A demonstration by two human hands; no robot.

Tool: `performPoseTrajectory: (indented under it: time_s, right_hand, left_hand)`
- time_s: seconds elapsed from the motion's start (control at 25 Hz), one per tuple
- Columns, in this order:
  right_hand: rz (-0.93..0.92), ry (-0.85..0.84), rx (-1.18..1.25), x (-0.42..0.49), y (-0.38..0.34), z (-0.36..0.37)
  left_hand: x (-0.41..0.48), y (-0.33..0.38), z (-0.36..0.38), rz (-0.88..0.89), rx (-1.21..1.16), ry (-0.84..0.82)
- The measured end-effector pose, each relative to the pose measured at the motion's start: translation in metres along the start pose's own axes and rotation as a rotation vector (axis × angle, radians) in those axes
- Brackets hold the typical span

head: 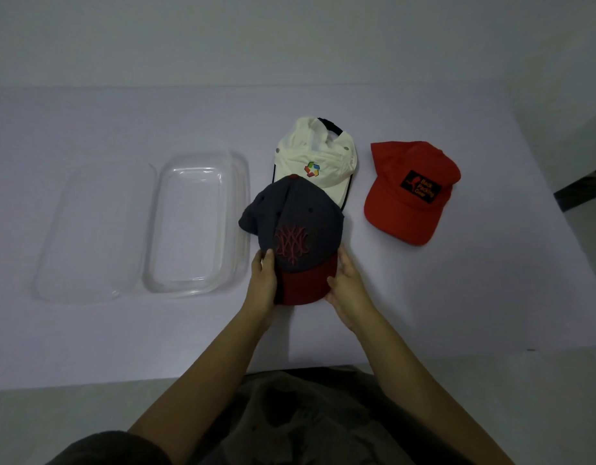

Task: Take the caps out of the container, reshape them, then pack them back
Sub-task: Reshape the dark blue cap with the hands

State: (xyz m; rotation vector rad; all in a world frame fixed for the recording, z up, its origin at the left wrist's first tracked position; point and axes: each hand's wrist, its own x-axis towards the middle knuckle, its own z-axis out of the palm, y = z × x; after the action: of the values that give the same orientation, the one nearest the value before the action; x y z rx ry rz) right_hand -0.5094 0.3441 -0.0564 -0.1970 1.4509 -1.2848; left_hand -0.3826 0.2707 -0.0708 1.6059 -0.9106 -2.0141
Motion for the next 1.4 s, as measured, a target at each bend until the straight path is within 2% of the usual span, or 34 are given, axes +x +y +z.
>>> performPoseTrajectory:
  time_s: [0.16,0.32,0.44,0.6,0.8,1.04,1.24,1.4]
  right_hand:
    - [-0.163,0.045,-0.239,0.001,0.002,-0.002]
    - [-0.273,-0.155,-0.346,-0.007,-0.002,-0.008]
    - [-0.333,-0.197,-0.45,-0.006,-0.004,-0.013]
    - [-0.354,-0.181,-0.532,-0.007,-0.004,-0.014]
    - [-0.315,-0.253,-0.538,-0.004,0.0,-0.02]
    - [-0.236,-0.311,-0.58,-0.004,0.007,-0.029]
    - [-0.23,-0.277,-0.614,0.0,0.007,-0.028]
    - [-0.274,-0.233,-0.63,-0.001,0.012,-0.026]
  left_hand:
    - [0.0,0.002,0.002,0.118,0.148,0.083]
    - [-0.002,0.003,0.004,0.279,0.038,0.005]
    - [-0.007,0.005,0.005,0.424,0.164,-0.038]
    - [-0.005,0.003,0.004,0.51,0.35,-0.008]
    - [-0.008,0.0,0.008,0.621,0.518,-0.009]
    - [-0.009,-0.005,0.005,0.66,0.65,-0.085]
    - [-0.01,-0.005,0.006,0.679,0.617,-0.02]
    - [-0.005,-0.011,0.002,0.585,0.639,0.038]
